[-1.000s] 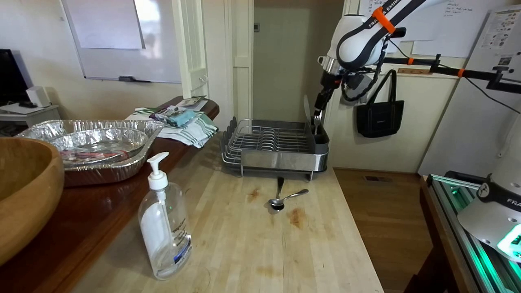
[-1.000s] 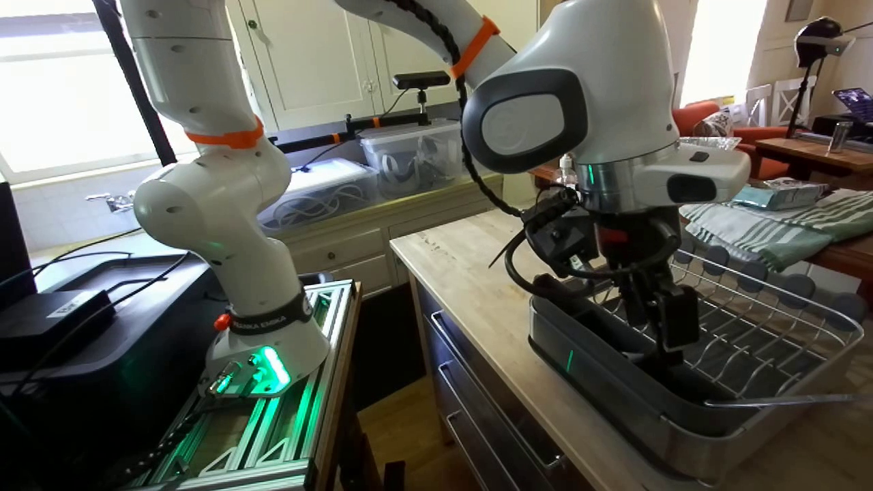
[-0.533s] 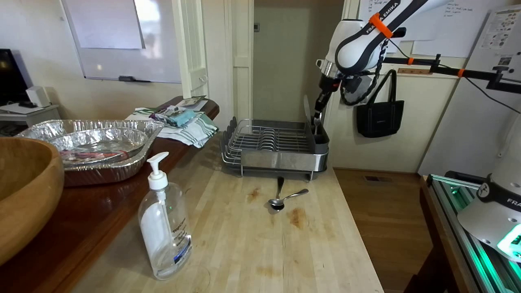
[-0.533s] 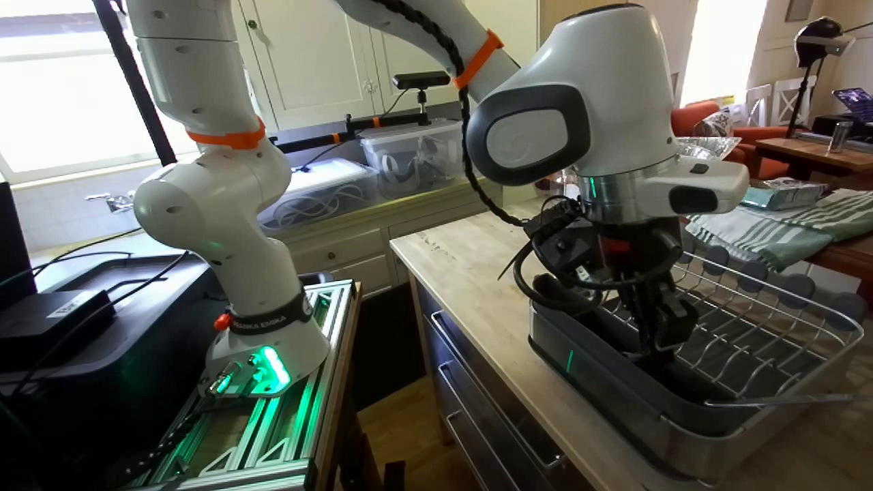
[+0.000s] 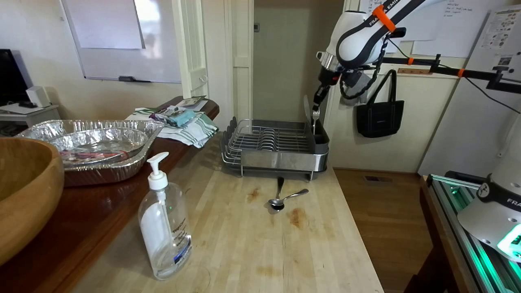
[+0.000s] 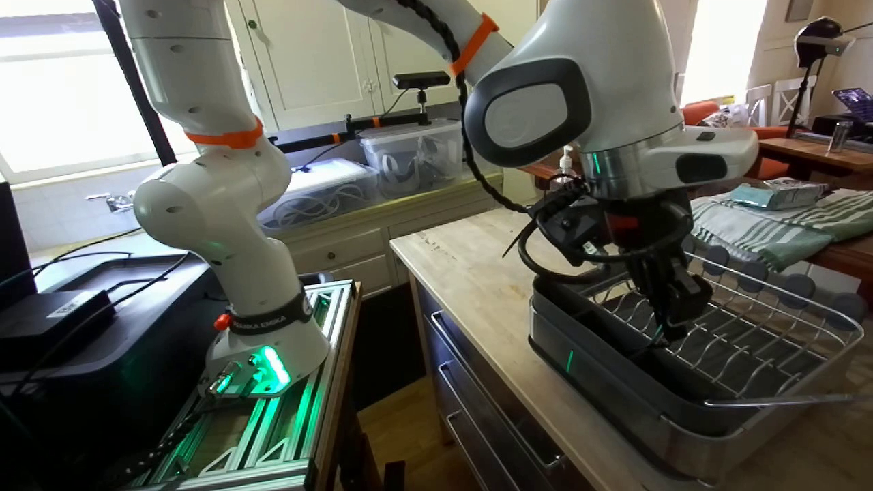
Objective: Place the spoon in its rightful place
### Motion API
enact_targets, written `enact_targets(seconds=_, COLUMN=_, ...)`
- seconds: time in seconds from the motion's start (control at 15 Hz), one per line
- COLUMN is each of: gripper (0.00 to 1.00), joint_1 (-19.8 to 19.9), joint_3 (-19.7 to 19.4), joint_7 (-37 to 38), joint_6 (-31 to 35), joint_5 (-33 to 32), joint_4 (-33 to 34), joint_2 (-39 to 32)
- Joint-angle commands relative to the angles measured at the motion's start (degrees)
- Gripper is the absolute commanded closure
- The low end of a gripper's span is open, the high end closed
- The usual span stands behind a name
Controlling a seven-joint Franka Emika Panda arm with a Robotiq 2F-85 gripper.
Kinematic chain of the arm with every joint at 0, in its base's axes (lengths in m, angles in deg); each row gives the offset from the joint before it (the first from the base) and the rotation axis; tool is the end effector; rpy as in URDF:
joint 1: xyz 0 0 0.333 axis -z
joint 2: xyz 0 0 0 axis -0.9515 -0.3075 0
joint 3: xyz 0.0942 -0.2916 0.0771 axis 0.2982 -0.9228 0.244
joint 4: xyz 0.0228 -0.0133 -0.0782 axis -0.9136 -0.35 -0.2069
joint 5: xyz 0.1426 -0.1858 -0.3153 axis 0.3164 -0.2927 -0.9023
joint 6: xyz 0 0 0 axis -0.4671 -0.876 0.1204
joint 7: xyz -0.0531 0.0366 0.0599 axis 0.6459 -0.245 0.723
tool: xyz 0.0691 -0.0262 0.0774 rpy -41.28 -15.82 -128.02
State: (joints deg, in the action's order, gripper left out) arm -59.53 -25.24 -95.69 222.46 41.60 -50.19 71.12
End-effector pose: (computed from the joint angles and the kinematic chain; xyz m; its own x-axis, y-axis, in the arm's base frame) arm 0.4964 -0.2337 0.3447 0.9615 -0.0394 0.2721 -0.0841 -0.9844 0.1545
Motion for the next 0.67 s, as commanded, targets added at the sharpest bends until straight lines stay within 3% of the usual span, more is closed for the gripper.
enact_targets(seconds=0.0, gripper=0.98, joint_1=0.5, joint_3=0.5, joint_7=-0.3, joint_6=1.9, joint_5=0.7, joint_4=-1.3, joint_2=1.5)
enact_targets(seconds=0.6, gripper=0.99, joint_1=0.5, joint_3=-0.1, joint_7=0.6, joint_6=2.0, joint_5=0.7, joint_4=-2.7, joint_2=8.5)
